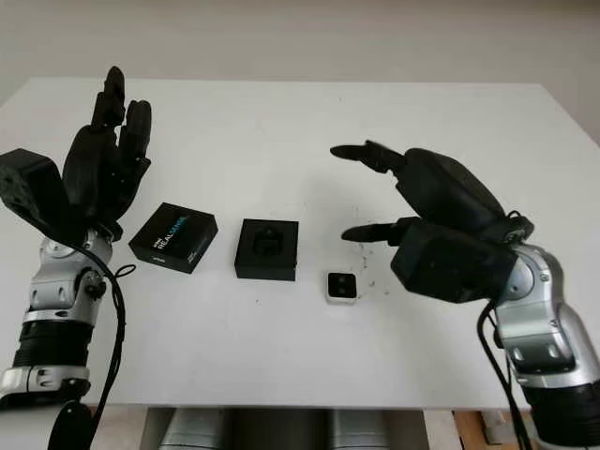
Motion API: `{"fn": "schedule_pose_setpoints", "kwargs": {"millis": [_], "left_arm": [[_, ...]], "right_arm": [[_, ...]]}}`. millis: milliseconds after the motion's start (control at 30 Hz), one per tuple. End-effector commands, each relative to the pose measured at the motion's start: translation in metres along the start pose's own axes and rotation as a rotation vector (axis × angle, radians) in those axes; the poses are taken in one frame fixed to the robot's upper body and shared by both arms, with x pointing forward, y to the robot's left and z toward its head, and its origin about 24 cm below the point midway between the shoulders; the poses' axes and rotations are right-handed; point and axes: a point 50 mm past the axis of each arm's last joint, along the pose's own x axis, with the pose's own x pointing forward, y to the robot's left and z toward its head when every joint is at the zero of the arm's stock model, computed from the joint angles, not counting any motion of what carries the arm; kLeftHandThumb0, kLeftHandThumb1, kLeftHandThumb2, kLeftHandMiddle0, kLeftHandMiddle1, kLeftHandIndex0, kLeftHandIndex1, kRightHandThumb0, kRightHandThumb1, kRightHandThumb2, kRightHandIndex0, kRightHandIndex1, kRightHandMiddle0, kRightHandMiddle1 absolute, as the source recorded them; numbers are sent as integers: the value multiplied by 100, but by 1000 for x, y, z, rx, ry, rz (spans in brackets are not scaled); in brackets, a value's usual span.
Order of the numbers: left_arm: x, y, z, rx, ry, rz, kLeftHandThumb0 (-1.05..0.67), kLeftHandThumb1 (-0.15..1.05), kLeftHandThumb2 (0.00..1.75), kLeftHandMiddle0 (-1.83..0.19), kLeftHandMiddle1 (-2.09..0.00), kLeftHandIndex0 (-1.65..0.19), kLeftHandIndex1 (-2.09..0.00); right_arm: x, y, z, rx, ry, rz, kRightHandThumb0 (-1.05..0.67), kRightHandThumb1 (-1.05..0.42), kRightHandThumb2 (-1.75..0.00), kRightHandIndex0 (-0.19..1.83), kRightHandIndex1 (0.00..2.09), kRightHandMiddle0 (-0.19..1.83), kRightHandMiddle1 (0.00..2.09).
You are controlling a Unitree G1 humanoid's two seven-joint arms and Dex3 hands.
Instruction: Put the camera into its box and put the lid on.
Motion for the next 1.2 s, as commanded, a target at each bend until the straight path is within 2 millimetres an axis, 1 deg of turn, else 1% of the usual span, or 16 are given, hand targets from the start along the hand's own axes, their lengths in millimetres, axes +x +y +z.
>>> {"fn": "schedule_pose_setpoints", "kwargs": {"millis": [0, 133, 233, 400, 533, 567, 600, 633, 667, 733, 800, 967, 1133, 1167], "left_arm": [[3, -1, 6, 2, -14, -5, -67, 105, 43, 19, -2, 19, -5], [3, -2, 6, 5, -11, -9, -68, 105, 43, 19, -2, 19, -5], [4, -3, 6, 4, -8, -17, -68, 105, 44, 19, 0, 19, -2], [4, -4, 6, -4, -6, -14, -66, 105, 45, 19, 0, 19, -1], [3, -4, 5, -8, -5, -9, -66, 105, 44, 19, 0, 19, 0], [3, -4, 5, -7, -6, -10, -66, 105, 44, 19, 0, 19, 0], [3, -4, 5, -6, -6, -11, -67, 105, 44, 19, 0, 19, 0], [3, -4, 5, -5, -6, -12, -67, 105, 44, 19, 0, 19, 0], [3, -4, 5, -5, -5, -12, -67, 105, 44, 19, 0, 19, 0], [2, -5, 5, -6, -3, -10, -67, 105, 44, 19, -1, 19, -1], [2, -5, 4, -8, 1, -9, -68, 105, 44, 19, -1, 19, -1], [2, -4, 4, -7, 6, -11, -69, 105, 43, 19, 0, 19, 0], [2, -4, 4, -22, 7, -21, -68, 105, 43, 19, 0, 19, 0], [2, -4, 4, -22, 6, -22, -68, 105, 43, 19, 0, 19, 0]], "right_arm": [[-5, -1, 5, -49, -7, 13, -62, -85, -6, 39, 12, 42, 15], [-10, 3, 11, -181, 9, 55, -69, -87, -6, 36, 10, 42, 12], [-10, 6, 15, -255, 30, 106, -69, -89, -6, 32, 7, 40, 9], [-12, 12, 20, -208, 35, 144, -64, -90, -6, 31, 6, 41, 9], [-14, 19, 24, -171, 42, 171, -64, -92, -6, 29, 5, 45, 13], [-15, 21, 24, -165, 38, 167, -64, -92, -6, 29, 5, 34, 37], [-16, 22, 24, -160, 36, 162, -64, -92, -6, 30, 5, 11, 84], [-17, 24, 23, -154, 33, 156, -64, -92, -6, 30, 6, -7, 118], [-18, 26, 23, -150, 33, 152, -64, -92, -6, 30, 5, -13, 128], [-21, 29, 24, -136, 41, 150, -65, -93, -6, 29, 5, -17, 130], [-23, 31, 24, -127, 45, 146, -64, -94, -6, 27, 4, -19, 128], [-31, 36, 28, -81, 31, 111, -63, -93, -5, 27, 4, -13, 129], [-39, 38, 30, -109, 42, 125, -64, -95, -6, 24, 3, -13, 125], [-40, 38, 30, -112, 49, 134, -64, -95, -6, 24, 3, -12, 122]]}}
